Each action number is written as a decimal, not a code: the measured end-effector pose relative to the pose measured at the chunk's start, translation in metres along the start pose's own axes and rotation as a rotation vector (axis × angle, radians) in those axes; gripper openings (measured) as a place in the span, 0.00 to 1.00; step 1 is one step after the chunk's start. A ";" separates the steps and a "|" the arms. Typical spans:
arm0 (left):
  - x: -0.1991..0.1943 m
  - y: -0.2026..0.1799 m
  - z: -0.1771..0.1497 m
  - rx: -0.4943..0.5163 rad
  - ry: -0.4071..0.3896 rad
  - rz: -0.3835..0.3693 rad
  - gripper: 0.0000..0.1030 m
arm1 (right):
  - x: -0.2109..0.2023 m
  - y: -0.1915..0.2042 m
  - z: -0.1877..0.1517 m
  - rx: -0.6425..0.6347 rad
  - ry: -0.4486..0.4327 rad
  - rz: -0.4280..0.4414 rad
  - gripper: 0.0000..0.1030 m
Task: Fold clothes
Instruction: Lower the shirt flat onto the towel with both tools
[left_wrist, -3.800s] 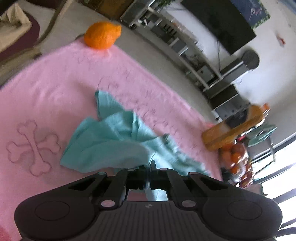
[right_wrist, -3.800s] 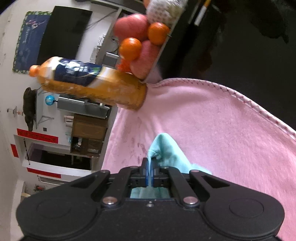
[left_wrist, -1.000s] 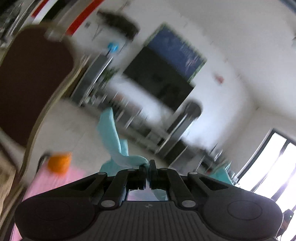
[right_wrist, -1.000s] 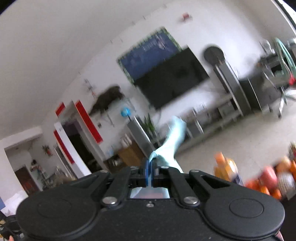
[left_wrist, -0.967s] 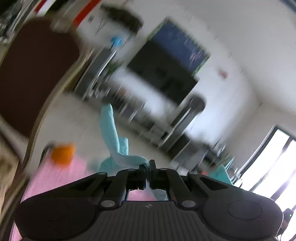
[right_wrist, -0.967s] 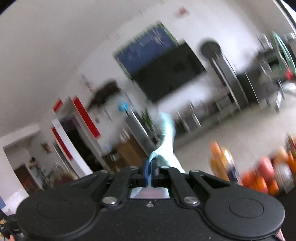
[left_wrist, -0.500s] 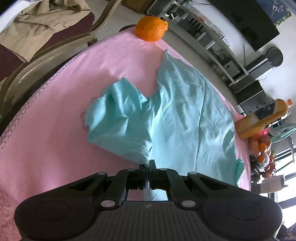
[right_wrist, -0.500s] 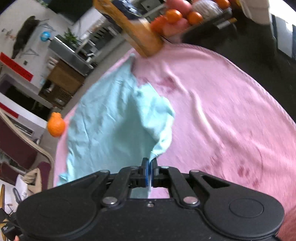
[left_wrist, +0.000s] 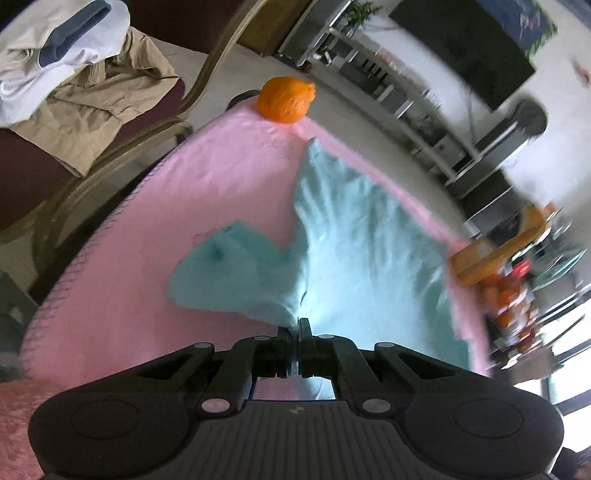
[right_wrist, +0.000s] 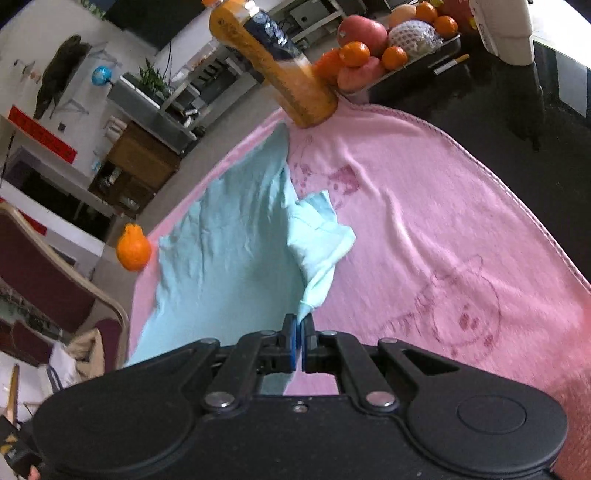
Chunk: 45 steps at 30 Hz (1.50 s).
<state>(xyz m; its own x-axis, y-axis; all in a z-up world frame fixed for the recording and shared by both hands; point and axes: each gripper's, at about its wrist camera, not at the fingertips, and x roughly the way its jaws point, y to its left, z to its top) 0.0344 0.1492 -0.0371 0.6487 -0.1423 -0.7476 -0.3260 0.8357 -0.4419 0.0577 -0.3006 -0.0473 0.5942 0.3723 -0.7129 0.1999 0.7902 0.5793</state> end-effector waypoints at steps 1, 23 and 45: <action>0.008 0.001 -0.004 0.015 0.012 0.031 0.01 | 0.006 -0.003 -0.004 -0.005 0.011 -0.012 0.02; 0.030 0.001 -0.068 0.253 0.109 0.134 0.41 | 0.021 -0.019 -0.058 -0.114 0.163 0.041 0.35; 0.032 -0.014 -0.045 0.219 0.118 0.180 0.01 | 0.032 0.002 -0.063 -0.022 0.205 0.095 0.05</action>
<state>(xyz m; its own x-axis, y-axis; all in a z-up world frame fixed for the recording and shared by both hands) 0.0289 0.1087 -0.0769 0.5059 -0.0317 -0.8620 -0.2643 0.9456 -0.1898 0.0279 -0.2561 -0.0938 0.4389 0.5351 -0.7218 0.1322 0.7561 0.6409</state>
